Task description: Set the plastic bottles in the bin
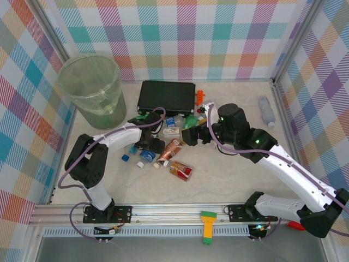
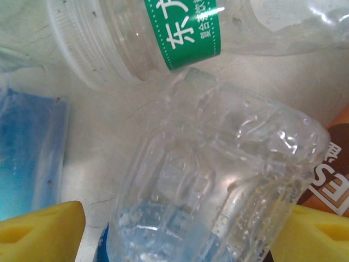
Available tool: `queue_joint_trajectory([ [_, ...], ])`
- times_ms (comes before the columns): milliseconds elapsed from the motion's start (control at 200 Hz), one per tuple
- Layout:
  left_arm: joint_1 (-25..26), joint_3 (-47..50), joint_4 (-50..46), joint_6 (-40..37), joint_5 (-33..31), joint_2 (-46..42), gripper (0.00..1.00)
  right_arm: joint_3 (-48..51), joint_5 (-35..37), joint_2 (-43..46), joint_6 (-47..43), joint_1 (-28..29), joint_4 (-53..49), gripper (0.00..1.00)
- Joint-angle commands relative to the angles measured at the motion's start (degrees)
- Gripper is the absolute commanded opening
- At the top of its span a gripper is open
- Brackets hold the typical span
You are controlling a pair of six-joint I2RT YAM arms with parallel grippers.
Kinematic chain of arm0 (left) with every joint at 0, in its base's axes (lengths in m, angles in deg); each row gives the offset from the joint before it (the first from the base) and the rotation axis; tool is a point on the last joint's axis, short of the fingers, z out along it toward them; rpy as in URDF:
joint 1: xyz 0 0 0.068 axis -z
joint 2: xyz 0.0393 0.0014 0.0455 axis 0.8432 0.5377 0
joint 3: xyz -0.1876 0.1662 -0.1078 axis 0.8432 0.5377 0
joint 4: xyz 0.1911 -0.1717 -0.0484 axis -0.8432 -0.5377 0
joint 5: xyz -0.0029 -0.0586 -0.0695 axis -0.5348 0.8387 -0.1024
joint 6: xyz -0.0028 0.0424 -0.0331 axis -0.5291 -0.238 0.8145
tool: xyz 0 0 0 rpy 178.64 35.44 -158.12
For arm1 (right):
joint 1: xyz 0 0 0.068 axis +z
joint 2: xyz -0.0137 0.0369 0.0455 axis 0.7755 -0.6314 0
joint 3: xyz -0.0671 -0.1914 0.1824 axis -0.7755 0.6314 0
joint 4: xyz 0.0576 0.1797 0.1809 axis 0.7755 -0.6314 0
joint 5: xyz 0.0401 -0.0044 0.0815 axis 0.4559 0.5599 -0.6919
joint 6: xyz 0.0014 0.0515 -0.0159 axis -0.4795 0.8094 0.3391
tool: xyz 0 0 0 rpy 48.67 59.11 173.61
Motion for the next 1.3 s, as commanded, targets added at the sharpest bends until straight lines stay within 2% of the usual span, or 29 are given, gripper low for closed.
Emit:
queue_joint_trajectory([
  [0, -0.59, -1.01, -0.12, -0.95, -0.1, 1.89, 0.85, -0.17, -0.07, -0.17, -0.47, 0.37, 0.21, 0.99],
  [290, -0.59, -1.19, 0.4, -0.73, 1.22, 3.84, 0.85, -0.24, -0.16, -0.36, -0.42, 0.4, 0.16, 0.99],
  [515, -0.61, -1.13, 0.18, -0.16, 2.06, 3.45, 0.73, -0.46, -0.34, -0.78, -0.47, 0.35, 0.38, 0.99],
  [800, -0.51, -0.83, -1.59, 1.52, 1.2, -2.24, 0.7, -0.76, -1.1, -1.82, -0.63, 0.35, 1.35, 0.99],
  [885, -0.55, -0.84, -2.32, 2.02, 0.92, -4.46, 0.63, -0.87, -1.46, -2.18, -0.72, 0.35, 1.62, 0.99],
  [1290, -0.42, -5.15, -8.56, 5.8, -2.53, -17.26, 0.63, -0.96, -2.34, -2.71, -0.57, 0.35, 2.83, 0.99],
])
